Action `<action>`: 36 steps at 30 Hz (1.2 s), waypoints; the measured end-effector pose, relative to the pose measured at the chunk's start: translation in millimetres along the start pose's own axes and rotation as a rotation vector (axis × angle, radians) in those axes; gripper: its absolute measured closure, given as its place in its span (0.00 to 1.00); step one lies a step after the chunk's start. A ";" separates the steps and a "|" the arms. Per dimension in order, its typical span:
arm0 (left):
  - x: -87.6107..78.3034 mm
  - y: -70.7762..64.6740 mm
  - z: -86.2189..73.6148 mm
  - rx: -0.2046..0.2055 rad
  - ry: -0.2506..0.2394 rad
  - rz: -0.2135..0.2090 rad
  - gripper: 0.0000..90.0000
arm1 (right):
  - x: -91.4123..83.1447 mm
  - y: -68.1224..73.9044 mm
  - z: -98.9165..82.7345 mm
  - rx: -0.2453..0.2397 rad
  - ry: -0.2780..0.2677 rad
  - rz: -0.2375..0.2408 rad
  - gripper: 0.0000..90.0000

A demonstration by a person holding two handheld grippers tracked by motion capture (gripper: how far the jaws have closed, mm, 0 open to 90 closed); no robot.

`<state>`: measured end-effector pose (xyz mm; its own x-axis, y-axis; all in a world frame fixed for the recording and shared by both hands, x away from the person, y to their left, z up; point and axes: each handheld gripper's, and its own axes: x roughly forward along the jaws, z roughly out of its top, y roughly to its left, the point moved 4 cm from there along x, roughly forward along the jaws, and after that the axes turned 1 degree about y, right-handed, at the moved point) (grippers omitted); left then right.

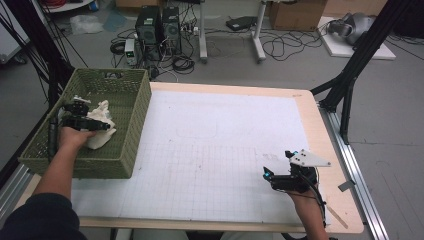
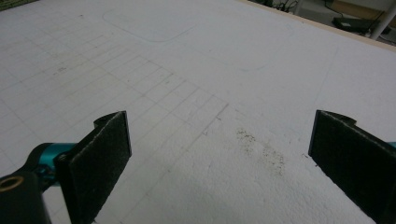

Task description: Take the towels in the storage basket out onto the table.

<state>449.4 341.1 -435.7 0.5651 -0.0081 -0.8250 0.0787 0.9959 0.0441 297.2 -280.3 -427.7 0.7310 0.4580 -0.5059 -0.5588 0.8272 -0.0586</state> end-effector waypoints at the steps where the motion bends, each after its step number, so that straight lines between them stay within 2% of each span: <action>1: 0.0 0.0 0.0 0.000 0.000 0.000 0.24 | -0.1 -0.2 -0.2 0.000 0.000 -0.001 0.06; 2: 5.0 0.2 -3.0 0.012 0.057 0.029 0.25 | -0.1 -0.3 -0.5 0.005 0.003 -0.003 0.05; 5: 8.1 1.0 -5.3 0.000 0.081 0.030 0.30 | 0.1 -0.8 -1.2 0.003 0.008 -0.001 0.06; 7: 7.6 1.6 -5.3 -0.001 0.078 0.027 0.40 | -0.1 -1.3 -1.4 0.005 0.011 -0.002 0.05; 8: 6.1 2.0 -5.3 0.004 0.081 0.022 0.48 | 0.1 -1.6 -1.5 0.007 0.011 -0.005 0.05; 9: 4.6 2.0 -5.0 0.007 0.077 0.014 0.48 | 0.1 -1.6 -1.5 0.007 0.011 -0.005 0.05; 10: 1.0 1.8 -3.9 0.014 0.066 0.001 0.66 | 0.3 -1.9 -1.6 0.006 0.011 -0.003 0.05; 11: 1.0 1.8 -3.9 0.014 0.066 0.001 0.71 | 0.3 -1.9 -1.6 0.006 0.011 -0.003 0.05; 14: -6.8 1.0 0.4 -0.003 0.012 -0.036 0.78 | -0.4 -0.5 -1.0 0.002 0.012 -0.003 0.06; 15: -6.8 1.0 0.4 -0.003 0.012 -0.036 0.78 | -0.9 -0.4 -0.7 -0.001 0.011 -0.002 0.06; 18: -14.8 0.2 4.7 -0.013 -0.062 -0.060 0.80 | -2.0 -1.2 0.0 0.001 0.004 -0.005 0.06; 19: -22.2 2.0 7.8 -0.029 -0.128 -0.070 0.80 | -2.6 -1.2 0.1 0.005 0.004 -0.006 0.06; 20: -22.2 2.0 7.8 -0.029 -0.128 -0.070 0.80 | -3.0 -1.3 0.1 0.008 0.004 -0.008 0.06; 21: -25.9 2.6 9.0 -0.041 -0.159 -0.078 0.80 | -3.0 -1.3 0.1 0.008 0.004 -0.008 0.06; 22: -33.9 3.5 11.7 -0.046 -0.220 -0.084 0.80 | -3.5 -1.6 -0.1 0.007 0.005 -0.005 0.05; 23: -38.5 4.2 12.8 -0.040 -0.246 -0.085 0.80 | -3.5 -1.5 -0.1 0.009 0.004 -0.005 0.06; 26: -51.4 7.3 14.7 -0.060 -0.332 -0.105 0.80 | -3.8 -1.0 0.3 0.008 0.005 -0.006 0.05; 28: -59.0 8.4 15.3 -0.055 -0.374 -0.115 0.80 | -3.8 -0.7 0.9 0.006 0.001 -0.006 0.05; 29: -59.0 8.4 15.3 -0.055 -0.374 -0.115 0.80 | -3.8 -0.7 0.9 0.006 0.001 -0.006 0.05; 30: -66.8 8.3 15.7 -0.052 -0.420 -0.124 0.80 | -4.3 -0.4 1.3 0.005 -0.001 -0.008 0.06; 31: -66.8 8.3 15.7 -0.052 -0.420 -0.124 0.81 | -4.5 -0.7 1.5 0.003 -0.003 -0.010 0.05; 32: -75.2 8.5 16.3 -0.054 -0.467 -0.139 0.81 | -5.0 -0.5 1.5 0.006 -0.002 -0.008 0.05; 33: -78.9 7.8 16.8 -0.060 -0.490 -0.148 0.81 | -5.3 -1.2 1.6 0.002 -0.004 -0.010 0.06; 36: -89.3 4.5 17.8 -0.037 -0.538 -0.166 0.81 | -6.3 -1.3 2.1 0.011 -0.007 -0.012 0.06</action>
<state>413.8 344.7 -351.8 0.8876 -0.2002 -0.4149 0.1789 0.9797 -0.0901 294.2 -283.6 -422.7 0.7404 0.4505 -0.4989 -0.5456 0.8362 -0.0546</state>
